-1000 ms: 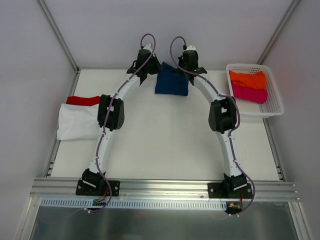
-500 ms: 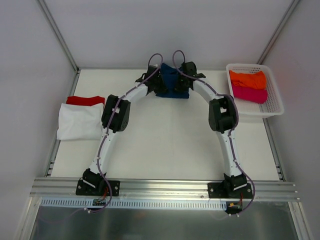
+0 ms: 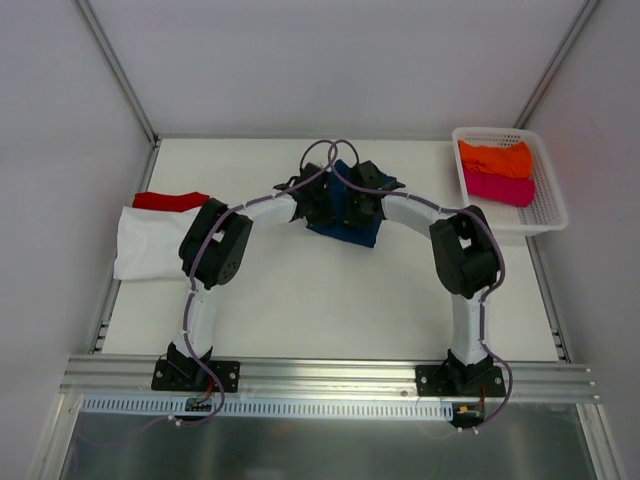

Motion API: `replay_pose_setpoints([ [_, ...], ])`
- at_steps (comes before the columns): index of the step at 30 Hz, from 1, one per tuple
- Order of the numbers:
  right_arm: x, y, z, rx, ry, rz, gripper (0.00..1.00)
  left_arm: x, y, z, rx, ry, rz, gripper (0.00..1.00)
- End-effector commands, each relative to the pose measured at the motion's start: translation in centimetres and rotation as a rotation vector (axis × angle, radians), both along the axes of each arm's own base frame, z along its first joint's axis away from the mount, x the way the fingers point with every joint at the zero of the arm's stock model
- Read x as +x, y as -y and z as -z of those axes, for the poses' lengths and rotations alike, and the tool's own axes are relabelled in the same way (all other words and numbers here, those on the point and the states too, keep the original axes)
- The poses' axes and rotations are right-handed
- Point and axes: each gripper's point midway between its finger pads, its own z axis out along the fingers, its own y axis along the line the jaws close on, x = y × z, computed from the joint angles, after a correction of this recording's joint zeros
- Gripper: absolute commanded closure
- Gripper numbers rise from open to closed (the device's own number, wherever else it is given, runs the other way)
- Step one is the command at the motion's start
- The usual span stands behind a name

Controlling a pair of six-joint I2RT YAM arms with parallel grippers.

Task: Fold and stack the t-shirts
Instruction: Fold the tshirt

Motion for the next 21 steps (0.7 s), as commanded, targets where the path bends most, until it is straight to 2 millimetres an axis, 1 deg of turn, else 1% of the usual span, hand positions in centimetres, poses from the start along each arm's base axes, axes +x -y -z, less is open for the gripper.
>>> replay_pose_setpoints([
  [1, -7.3, 1.6, 2.1, -0.101, -0.112, -0.002, 0.99, -8.0, -2.7, 3.7, 0.186, -0.161, 0.019, 1.0],
  [2, -8.2, 1.9, 2.1, -0.119, -0.106, 0.01, 0.99, -10.2, -3.3, 4.7, 0.223, -0.185, 0.02, 1.0],
  [3, -9.4, 1.5, 2.2, -0.129, -0.098, -0.007, 0.99, -10.8, -3.4, 3.8, 0.228, -0.164, 0.017, 1.0],
  [4, -11.1, 2.4, 2.4, -0.147, -0.102, -0.003, 0.99, -11.7, -3.7, 3.8, 0.244, -0.162, 0.013, 1.0],
  [5, -11.9, 2.7, 2.4, -0.168, -0.092, 0.0, 1.0, -12.9, -3.7, 3.9, 0.262, -0.158, 0.023, 1.0],
  [6, -13.1, 2.2, 2.4, -0.164, -0.087, -0.007, 0.99, -14.3, -4.6, 3.9, 0.281, -0.153, 0.019, 1.0],
  [7, -14.1, 2.3, 2.6, -0.168, -0.086, -0.01, 0.99, -15.2, -4.8, 4.0, 0.28, -0.154, 0.02, 1.0],
  [8, -15.9, 2.4, 2.8, -0.177, -0.078, -0.028, 0.99, -17.2, -5.4, 4.3, 0.284, -0.166, 0.026, 1.0],
  [10, -17.8, 2.4, 3.0, -0.181, -0.077, -0.02, 1.0, -18.6, -5.7, 4.3, 0.282, -0.151, 0.027, 1.0],
  [11, -19.6, 2.6, 3.1, -0.203, -0.062, -0.042, 1.0, -20.6, -6.4, 4.7, 0.295, -0.161, 0.033, 1.0],
  [13, -21.0, 2.8, 3.0, -0.221, -0.036, -0.017, 1.0, -22.2, -7.1, 4.9, 0.305, -0.157, 0.015, 1.0],
  [14, -21.8, 2.6, 2.5, -0.215, -0.017, -0.019, 1.0, -23.9, -8.5, 5.9, 0.336, -0.181, 0.01, 1.0],
  [15, -23.6, 2.7, 3.0, -0.241, -0.02, -0.049, 1.0, -25.0, -8.2, 5.3, 0.322, -0.162, 0.025, 1.0],
  [16, -24.2, 2.9, 3.0, -0.249, -0.008, -0.017, 1.0, -25.8, -8.5, 5.5, 0.319, -0.165, 0.0, 1.0],
  [17, -25.0, 3.2, 3.0, -0.266, -0.007, -0.016, 1.0, -27.3, -9.6, 6.1, 0.339, -0.182, 0.0, 1.0],
  [18, -26.4, 3.0, 2.9, -0.275, 0.004, -0.044, 0.99, -27.9, -9.6, 5.6, 0.321, -0.168, 0.0, 1.0],
  [19, -26.8, 3.1, 2.8, -0.288, 0.02, -0.036, 0.99, -29.1, -9.4, 5.6, 0.309, -0.171, 0.0, 1.0],
  [20, -27.6, 3.4, 2.9, -0.302, 0.014, -0.019, 0.99, -30.2, -10.4, 6.1, 0.327, -0.175, -0.002, 1.0],
  [21, -28.9, 2.9, 2.7, -0.304, 0.024, -0.054, 0.99, -30.6, -10.3, 5.5, 0.303, -0.16, -0.001, 1.0],
])
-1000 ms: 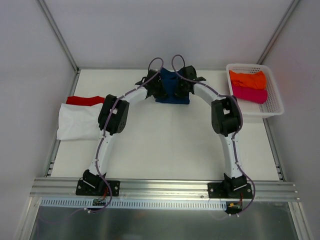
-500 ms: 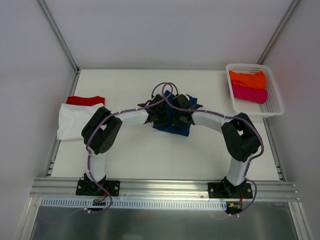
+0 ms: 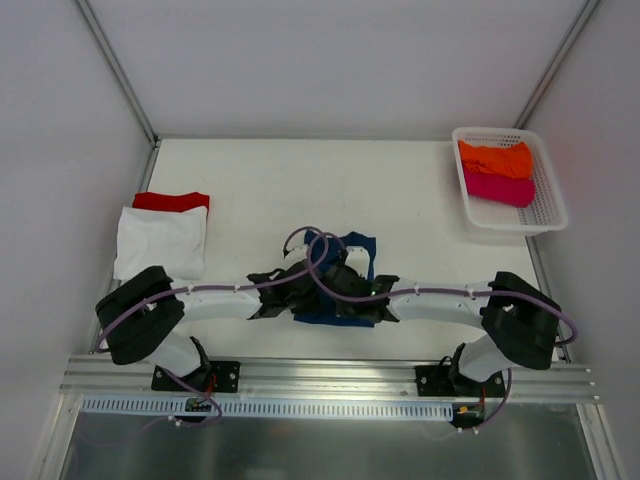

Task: Fold and stack the t-shirts
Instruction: Fold the tshirt

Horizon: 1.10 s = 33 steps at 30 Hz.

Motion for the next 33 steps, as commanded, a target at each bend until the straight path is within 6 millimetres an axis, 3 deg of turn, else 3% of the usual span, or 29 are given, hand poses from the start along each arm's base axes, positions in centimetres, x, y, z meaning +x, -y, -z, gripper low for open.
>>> replay_pose_setpoints([
  [1, -4.4, 4.0, 1.8, -0.207, -0.011, 0.035, 0.99, -6.2, -6.4, 4.3, 0.232, -0.124, -0.028, 1.0],
  [2, -5.9, 4.2, 1.8, -0.233, -0.011, 0.025, 1.0, -7.1, -7.4, 4.8, 0.245, -0.131, -0.031, 1.0],
  [5, -8.1, 4.6, 1.3, -0.306, 0.019, -0.001, 1.0, -9.0, -7.7, 4.3, 0.208, -0.115, -0.031, 1.0],
  [9, -10.0, 4.2, 0.1, -0.338, 0.069, 0.02, 0.99, -10.0, -8.0, 3.0, 0.188, -0.047, -0.03, 1.0],
  [11, -9.8, 3.9, -2.8, -0.352, 0.19, 0.009, 0.99, -10.0, -6.7, 1.0, 0.155, 0.029, 0.007, 1.0],
  [13, -8.6, 3.3, -6.2, -0.318, 0.335, 0.037, 0.95, -8.6, -7.0, -0.7, 0.19, 0.136, 0.016, 1.0],
  [14, -8.7, 3.3, -9.2, -0.326, 0.397, 0.017, 0.86, -7.8, -5.9, -2.8, 0.154, 0.181, 0.016, 1.0],
  [16, -7.7, 2.9, -13.1, -0.288, 0.523, 0.034, 0.66, -6.2, -5.2, -6.1, 0.143, 0.293, 0.028, 1.0],
  [17, -7.6, 3.2, -15.9, -0.295, 0.565, 0.024, 0.44, -5.6, -4.8, -7.9, 0.11, 0.339, 0.03, 0.86],
  [20, -6.8, 4.2, -19.5, -0.29, 0.651, 0.033, 0.23, -3.7, -4.9, -12.3, 0.094, 0.484, 0.022, 0.5],
  [21, -6.5, 4.8, -20.1, -0.271, 0.659, 0.043, 0.2, -3.3, -5.2, -13.6, 0.082, 0.522, 0.011, 0.24],
  [22, -6.3, 5.3, -20.3, -0.263, 0.673, 0.046, 0.19, -2.8, -5.7, -14.3, 0.103, 0.559, 0.02, 0.11],
  [24, -5.9, 7.1, -19.6, -0.238, 0.677, 0.08, 0.14, -2.0, -6.8, -14.9, 0.141, 0.612, 0.0, 0.01],
  [25, -5.8, 7.8, -19.2, -0.232, 0.669, 0.095, 0.14, -1.4, -7.5, -14.6, 0.155, 0.608, -0.025, 0.01],
  [28, -5.4, 10.4, -17.3, -0.221, 0.645, 0.154, 0.13, -1.4, -9.2, -11.2, 0.182, 0.524, -0.039, 0.01],
  [33, -5.3, 11.6, -14.2, -0.164, 0.592, 0.165, 0.13, -2.2, -10.5, -7.4, 0.169, 0.465, -0.045, 0.01],
])
